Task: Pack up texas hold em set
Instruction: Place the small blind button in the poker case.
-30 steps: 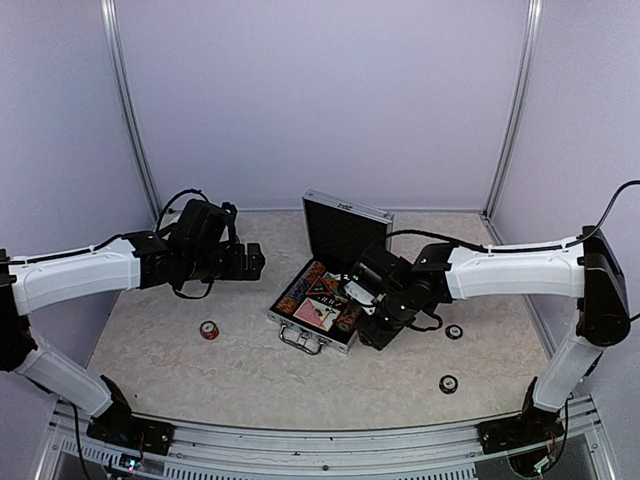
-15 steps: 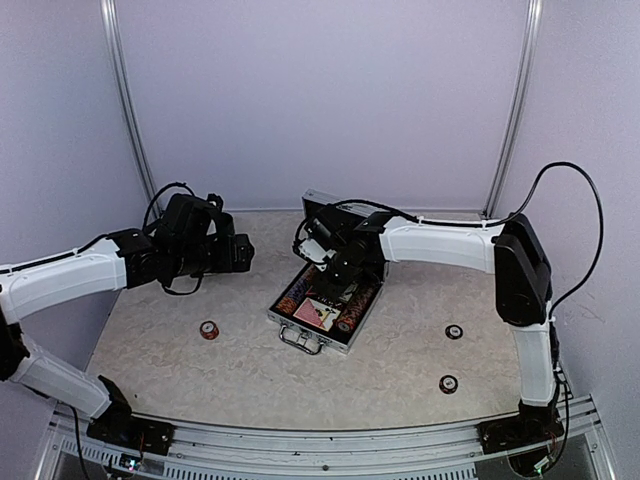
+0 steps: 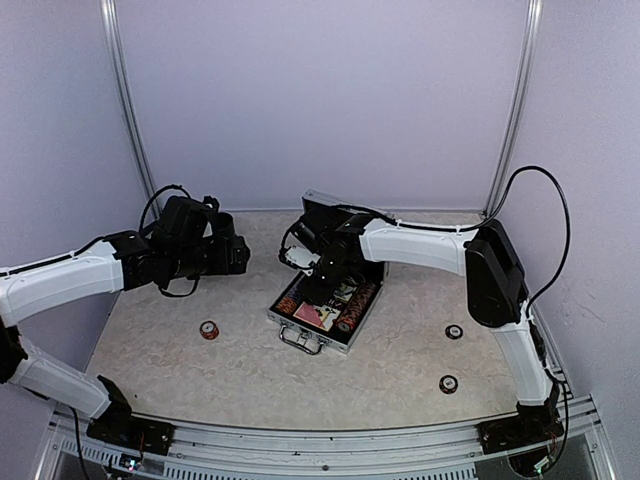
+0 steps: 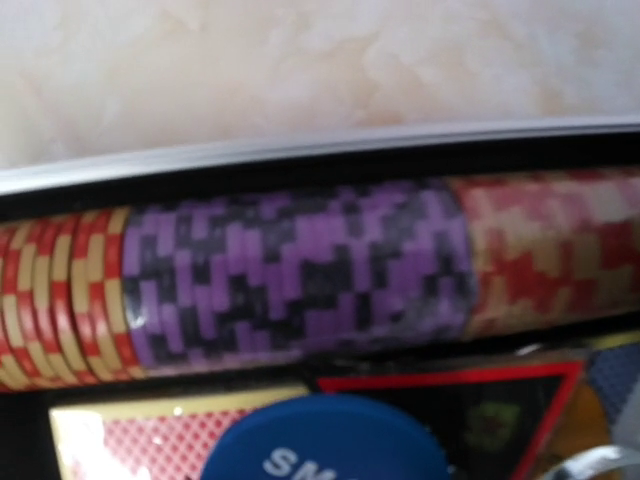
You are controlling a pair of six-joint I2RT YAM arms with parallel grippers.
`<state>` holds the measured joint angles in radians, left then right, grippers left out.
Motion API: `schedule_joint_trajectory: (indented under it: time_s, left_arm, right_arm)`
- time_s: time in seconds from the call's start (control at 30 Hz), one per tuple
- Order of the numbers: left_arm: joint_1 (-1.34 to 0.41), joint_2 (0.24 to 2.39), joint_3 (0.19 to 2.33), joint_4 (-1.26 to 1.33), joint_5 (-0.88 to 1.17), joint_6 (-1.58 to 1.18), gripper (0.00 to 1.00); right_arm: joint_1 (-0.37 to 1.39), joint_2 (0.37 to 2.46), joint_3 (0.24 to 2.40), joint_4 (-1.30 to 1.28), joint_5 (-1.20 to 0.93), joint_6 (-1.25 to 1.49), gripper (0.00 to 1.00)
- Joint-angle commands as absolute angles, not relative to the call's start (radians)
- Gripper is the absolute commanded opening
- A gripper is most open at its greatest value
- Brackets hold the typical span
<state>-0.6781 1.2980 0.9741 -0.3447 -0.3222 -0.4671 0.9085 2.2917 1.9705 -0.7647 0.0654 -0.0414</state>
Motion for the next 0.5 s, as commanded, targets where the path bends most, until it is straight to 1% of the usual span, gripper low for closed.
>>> schedule_joint_trajectory:
  time_s: [0.0,0.37,0.47]
  left_arm:
    - [-0.667,1.284,0.966,-0.345,-0.331,-0.469,0.99]
    - [-0.667,1.295,0.980,-0.347,-0.322,-0.467,0.99]
    - [-0.667,1.295,0.982,-0.347,-0.325,-0.464,0.99]
  right_arm:
    - [0.915,2.312,1.994,-0.807,0.024,-0.053,0.49]
    - [0.922,2.335,2.021,-0.826,0.002,-0.061,0.50]
    - [0.922,2.342,2.026,-0.837,0.002,-0.063,0.52]
